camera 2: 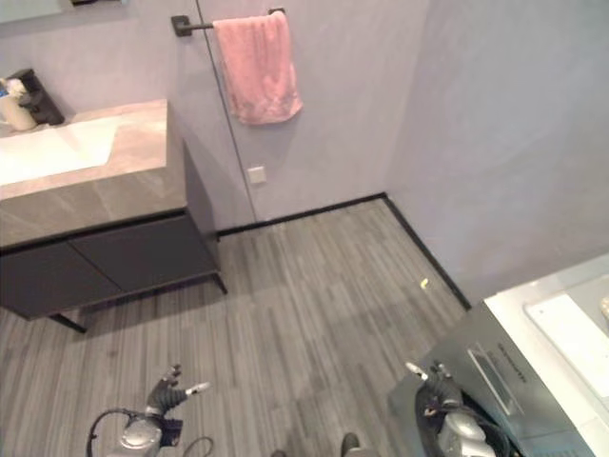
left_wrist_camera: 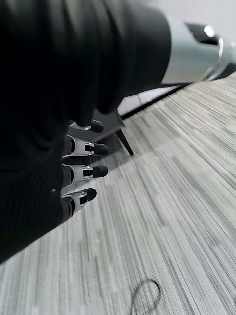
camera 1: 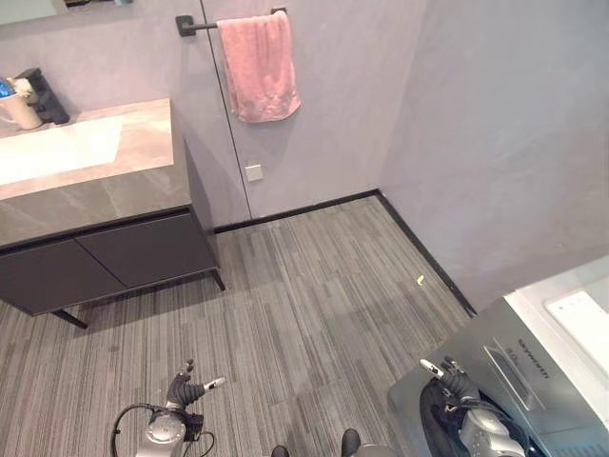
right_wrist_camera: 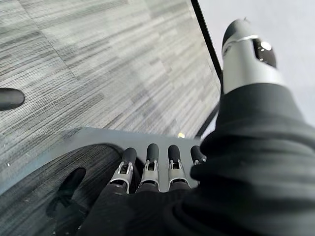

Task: Put brush and paste in cup on sink, flatten towel.

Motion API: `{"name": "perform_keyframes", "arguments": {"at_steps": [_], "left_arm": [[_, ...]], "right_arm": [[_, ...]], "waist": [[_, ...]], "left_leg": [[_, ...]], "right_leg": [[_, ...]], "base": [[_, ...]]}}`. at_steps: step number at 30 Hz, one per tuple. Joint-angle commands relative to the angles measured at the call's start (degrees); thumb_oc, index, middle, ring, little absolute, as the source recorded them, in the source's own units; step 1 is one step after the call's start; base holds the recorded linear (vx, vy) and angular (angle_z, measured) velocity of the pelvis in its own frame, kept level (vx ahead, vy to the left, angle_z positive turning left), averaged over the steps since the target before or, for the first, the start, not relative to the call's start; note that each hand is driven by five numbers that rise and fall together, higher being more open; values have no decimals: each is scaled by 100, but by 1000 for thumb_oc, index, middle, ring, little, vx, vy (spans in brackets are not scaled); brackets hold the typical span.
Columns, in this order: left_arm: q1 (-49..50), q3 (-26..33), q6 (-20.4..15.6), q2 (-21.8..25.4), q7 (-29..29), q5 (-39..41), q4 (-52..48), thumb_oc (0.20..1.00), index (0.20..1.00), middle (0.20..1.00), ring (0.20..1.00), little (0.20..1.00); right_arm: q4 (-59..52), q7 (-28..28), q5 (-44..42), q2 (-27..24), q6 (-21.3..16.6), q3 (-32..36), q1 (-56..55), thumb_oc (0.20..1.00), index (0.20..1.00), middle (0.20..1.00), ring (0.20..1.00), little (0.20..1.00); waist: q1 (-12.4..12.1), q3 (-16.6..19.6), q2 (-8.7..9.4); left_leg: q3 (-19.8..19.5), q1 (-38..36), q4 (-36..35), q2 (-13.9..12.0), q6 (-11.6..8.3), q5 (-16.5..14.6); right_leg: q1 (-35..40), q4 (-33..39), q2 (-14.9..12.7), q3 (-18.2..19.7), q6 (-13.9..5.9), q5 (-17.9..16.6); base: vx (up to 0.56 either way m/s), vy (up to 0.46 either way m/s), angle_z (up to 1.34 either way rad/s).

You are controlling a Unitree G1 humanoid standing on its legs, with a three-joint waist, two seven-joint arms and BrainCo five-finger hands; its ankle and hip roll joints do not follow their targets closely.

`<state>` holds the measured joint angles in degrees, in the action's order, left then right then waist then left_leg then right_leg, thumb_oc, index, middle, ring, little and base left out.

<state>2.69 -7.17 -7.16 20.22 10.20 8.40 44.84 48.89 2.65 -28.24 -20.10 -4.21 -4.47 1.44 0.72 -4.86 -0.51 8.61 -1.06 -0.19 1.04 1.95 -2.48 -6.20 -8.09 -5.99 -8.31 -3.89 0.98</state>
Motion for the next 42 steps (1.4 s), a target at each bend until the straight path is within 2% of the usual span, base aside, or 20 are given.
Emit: {"name": "perform_keyframes", "arguments": {"at_steps": [1, 6, 7, 9, 11, 13, 15, 18, 23, 26, 29, 30, 31, 33, 34, 35, 37, 39, 40, 42], "left_arm": [[-147, 161, -301, 423, 216, -145, -445, 1000, 1000, 1000, 1000, 1000], [-341, 26, -293, 544, 234, -252, -607, 1000, 1000, 1000, 1000, 1000], [-364, 10, -286, 536, 218, -217, -603, 1000, 1000, 1000, 1000, 1000], [-430, -17, -272, 502, 108, 33, -573, 1000, 1000, 1000, 1000, 1000], [-426, -21, -260, 511, 103, -18, -681, 1000, 1000, 1000, 1000, 1000], [-384, -2, -247, 489, 69, -57, -665, 1000, 1000, 1000, 1000, 1000], [-400, 3, -246, 490, 31, -65, -648, 1000, 1000, 1000, 1000, 1000], [-433, 35, -241, 519, -56, -86, -764, 1000, 1000, 1000, 1000, 1000], [-545, -113, -259, 424, -72, -176, -631, 1000, 1000, 1000, 1000, 1000], [-570, -200, -253, 265, -64, -78, -443, 1000, 1000, 1000, 1000, 1000], [-597, -276, -268, 98, -88, 105, -224, 1000, 1000, 1000, 1000, 1000], [-702, -366, -259, 91, -89, 59, -148, 1000, 1000, 1000, 1000, 1000], [-706, -366, -260, 91, -89, 60, -146, 1000, 1000, 1000, 1000, 1000], [-818, -407, -250, 70, -38, 110, -2, 1000, 1000, 1000, 1000, 1000], [-1013, -476, -249, -8, 35, 189, 146, 1000, 1000, 1000, 1000, 1000], [-1016, -476, -250, -6, 35, 189, 148, 1000, 1000, 1000, 1000, 1000], [-1082, -506, -259, -54, 93, 195, 188, 1000, 1000, 1000, 1000, 1000], [-1072, -527, -250, -53, 131, 166, 246, 1000, 1000, 1000, 1000, 1000], [-1057, -512, -258, -51, 196, 144, 332, 1000, 1000, 1000, 1000, 1000], [-1020, -477, -251, -89, 304, 163, 431, 1000, 1000, 1000, 1000, 1000]], "right_arm": [[-323, 137, 309, -40, -302, -150, 406, 1000, 1000, 1000, 1000, 1000], [-289, 248, 516, -32, -310, -276, 554, 1000, 1000, 1000, 1000, 1000], [-240, 270, 550, -37, -297, -285, 555, 1000, 1000, 1000, 1000, 1000], [-260, 233, 465, -44, -268, -305, 488, 1000, 1000, 1000, 1000, 1000], [-369, 246, 473, -61, -271, -329, 440, 1000, 1000, 1000, 1000, 1000], [-351, 264, 483, -74, -267, -303, 385, 1000, 1000, 1000, 1000, 1000], [-374, 241, 507, -91, -271, -306, 346, 1000, 1000, 1000, 1000, 1000], [-716, 94, 750, -142, -204, -385, 117, 1000, 1000, 1000, 1000, 1000], [-757, -41, 793, -209, -165, -240, -320, 1000, 1000, 1000, 1000, 1000], [-550, -72, 811, -256, -176, -239, -396, 1000, 1000, 1000, 1000, 1000], [-571, -75, 949, -344, -200, -370, -373, 1000, 1000, 1000, 1000, 1000], [-617, -47, 868, -378, -248, -403, -344, 1000, 1000, 1000, 1000, 1000], [-614, -47, 867, -377, -249, -403, -341, 1000, 1000, 1000, 1000, 1000], [-592, 22, 759, -358, -274, -505, -284, 1000, 1000, 1000, 1000, 1000], [-554, 130, 751, -338, -275, -573, -238, 1000, 1000, 1000, 1000, 1000], [-553, 130, 751, -336, -275, -573, -236, 1000, 1000, 1000, 1000, 1000], [-571, 181, 716, -334, -289, -603, -210, 1000, 1000, 1000, 1000, 1000], [-558, 216, 738, -311, -278, -616, -217, 1000, 1000, 1000, 1000, 1000], [-601, 253, 814, -322, -293, -675, -203, 1000, 1000, 1000, 1000, 1000], [-544, 311, 994, -279, -306, -852, -106, 1000, 1000, 1000, 1000, 1000]], "waist": [[-50, -35, 265], [-39, -193, 183], [-18, -226, 157], [121, -227, 161], [98, -229, 172], [103, -208, 163], [215, -270, 174], [397, -434, 218], [627, -312, 266], [719, -113, 163], [743, -27, 47], [728, -72, 188], [739, -72, 175], [708, -175, 282], [656, -267, 327], [656, -257, 337], [609, -280, 333], [592, -281, 299], [558, -292, 252], [406, -307, 148]], "left_leg": [[-103, 150, 690, 136, -49, -541], [-139, 52, 597, 166, 44, -518], [-165, 47, 609, 158, 49, -514], [-277, 21, 544, 193, 57, -458], [-174, -17, 460, 211, 56, -463], [-83, -108, 377, 163, 18, -523], [-104, -218, 357, 176, -16, -599], [-179, -500, 395, 170, -121, -821], [-506, -958, 289, 138, -209, -1048], [-730, -1029, 576, -43, -388, -787], [-866, -733, 1684, -180, -746, 135], [-675, -78, 2929, -294, -948, 809], [-692, -45, 2978, -307, -951, 786], [-248, 317, 3683, -555, -880, 826], [439, 752, 3613, -965, -813, 670], [445, 762, 3604, -954, -808, 681], [997, 1274, 3259, -1159, -777, 507], [1043, 1378, 2757, -1208, -758, 553], [956, 1531, 2022, -1104, -735, 670], [311, 1628, 840, -993, -779, 1053]], "right_leg": [[103, -24, -995, 306, -737, -768], [-177, -841, -872, 276, -591, -609], [-282, -1061, -728, 356, -557, -502], [-527, -1147, -27, 674, -432, -103], [-654, -871, -54, 231, -407, -109], [-816, -443, -143, -66, -430, -265], [-1164, -3, -19, 210, -523, -513], [-1501, 737, -195, 337, -672, -922], [-1454, 673, -31, 870, -648, -1048], [-1338, 480, 206, 887, -511, -977], [-979, 518, 432, 769, -265, -817], [-595, 634, 383, 728, -48, -637], [-600, 634, 392, 711, -45, -638], [-339, 668, 388, 654, 141, -456], [12, 724, 331, 506, 219, -265], [-2, 725, 320, 509, 217, -271], [292, 787, 258, 313, 185, -108], [393, 731, 273, 266, 181, 55], [462, 719, 300, 271, 137, 154], [734, 702, 376, 369, 63, 320]], "base": [[25, 124, 12], [25, 153, 8], [56, 100, 8], [69, 87, 12], [109, 38, 22], [139, -22, -39], [179, -44, -22], [291, -104, -4], [362, -145, 41], [416, -239, 78], [341, -254, -3], [327, -310, 2], [281, -330, 21], [277, -295, 26], [286, -264, 11], [296, -219, 14], [330, -98, 66], [316, -3, 78], [273, 77, 13], [418, 117, -15]]}}
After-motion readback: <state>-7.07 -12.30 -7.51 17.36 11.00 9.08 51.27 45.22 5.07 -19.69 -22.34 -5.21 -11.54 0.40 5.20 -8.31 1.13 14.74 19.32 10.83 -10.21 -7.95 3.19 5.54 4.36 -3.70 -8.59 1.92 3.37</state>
